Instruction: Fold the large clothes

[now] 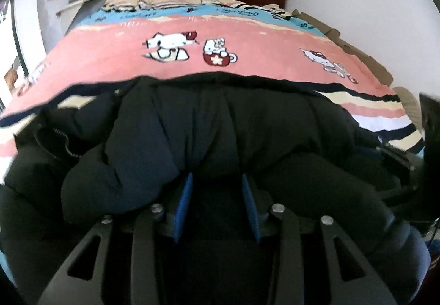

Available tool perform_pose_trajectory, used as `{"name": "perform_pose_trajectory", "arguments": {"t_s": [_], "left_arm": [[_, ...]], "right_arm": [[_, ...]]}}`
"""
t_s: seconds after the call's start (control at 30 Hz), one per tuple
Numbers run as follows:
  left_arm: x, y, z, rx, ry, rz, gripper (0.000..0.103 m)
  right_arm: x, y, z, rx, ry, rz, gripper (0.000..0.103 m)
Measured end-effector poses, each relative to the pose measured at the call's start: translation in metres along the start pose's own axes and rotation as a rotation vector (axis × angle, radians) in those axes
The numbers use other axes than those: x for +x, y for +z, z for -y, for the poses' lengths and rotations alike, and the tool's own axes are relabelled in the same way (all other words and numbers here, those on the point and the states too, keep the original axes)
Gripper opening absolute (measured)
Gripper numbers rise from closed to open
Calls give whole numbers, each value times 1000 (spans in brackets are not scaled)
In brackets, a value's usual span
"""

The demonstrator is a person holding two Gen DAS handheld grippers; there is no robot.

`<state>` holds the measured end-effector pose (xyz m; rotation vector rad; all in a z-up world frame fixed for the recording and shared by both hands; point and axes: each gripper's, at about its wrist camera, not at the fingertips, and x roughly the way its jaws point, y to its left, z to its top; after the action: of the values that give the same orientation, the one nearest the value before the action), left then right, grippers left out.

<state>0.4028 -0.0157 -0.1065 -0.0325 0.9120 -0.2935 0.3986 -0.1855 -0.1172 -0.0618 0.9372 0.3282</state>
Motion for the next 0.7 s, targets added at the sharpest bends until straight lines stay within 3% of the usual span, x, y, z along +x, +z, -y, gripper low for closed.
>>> {"name": "perform_pose_trajectory", "arguments": {"t_s": [0.23,0.5,0.7], "left_arm": [[-8,5,16,54,93,-61,36],[-55,-26,18,-29,47,-23,44],[-46,-45,25,4,101,-1,47]], "right_arm": [[4,3,4,25,-14,-36,76],[-57,-30,-4,63,55,7,76],[-53,-59,-10,37,34,-12,77]]}}
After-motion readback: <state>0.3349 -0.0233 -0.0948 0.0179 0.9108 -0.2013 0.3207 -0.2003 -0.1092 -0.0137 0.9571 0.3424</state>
